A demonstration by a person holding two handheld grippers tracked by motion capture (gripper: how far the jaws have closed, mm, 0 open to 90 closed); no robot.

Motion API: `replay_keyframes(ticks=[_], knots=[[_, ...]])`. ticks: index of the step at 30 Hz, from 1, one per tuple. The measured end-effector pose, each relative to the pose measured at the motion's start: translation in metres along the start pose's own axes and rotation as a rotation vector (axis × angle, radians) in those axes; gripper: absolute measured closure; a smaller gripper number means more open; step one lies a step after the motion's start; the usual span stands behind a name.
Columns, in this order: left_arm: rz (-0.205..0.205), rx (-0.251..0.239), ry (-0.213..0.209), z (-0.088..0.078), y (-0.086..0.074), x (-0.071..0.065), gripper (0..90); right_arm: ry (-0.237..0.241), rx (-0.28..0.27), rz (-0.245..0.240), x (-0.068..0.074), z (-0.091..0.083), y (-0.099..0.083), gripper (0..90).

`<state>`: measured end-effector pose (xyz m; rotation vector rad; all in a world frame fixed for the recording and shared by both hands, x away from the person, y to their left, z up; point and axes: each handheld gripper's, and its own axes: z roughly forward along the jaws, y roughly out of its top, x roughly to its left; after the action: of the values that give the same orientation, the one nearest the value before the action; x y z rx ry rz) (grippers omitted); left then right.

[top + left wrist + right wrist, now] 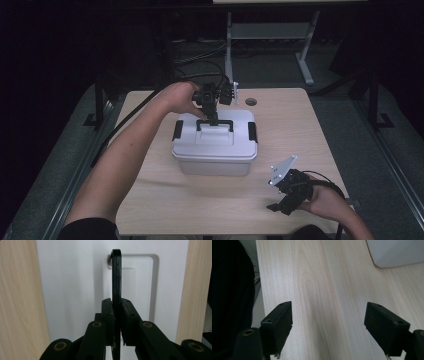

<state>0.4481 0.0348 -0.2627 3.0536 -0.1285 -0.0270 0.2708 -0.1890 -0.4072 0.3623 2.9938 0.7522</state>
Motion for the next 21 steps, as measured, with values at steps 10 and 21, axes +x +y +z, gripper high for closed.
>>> replay_keyframes(ticks=[10, 21], knots=[[0.003, -0.001, 0.005, -0.0013, -0.0013, -0.0008, 77.0, 0.0, 0.002, 0.002, -0.0017, 0.0006, 0.0004, 22.3], [-0.009, -0.004, 0.031, -0.0054, -0.0052, -0.0029, 67.3, -0.007, 0.006, 0.009, -0.0056, -0.0001, -0.0001, 22.2]])
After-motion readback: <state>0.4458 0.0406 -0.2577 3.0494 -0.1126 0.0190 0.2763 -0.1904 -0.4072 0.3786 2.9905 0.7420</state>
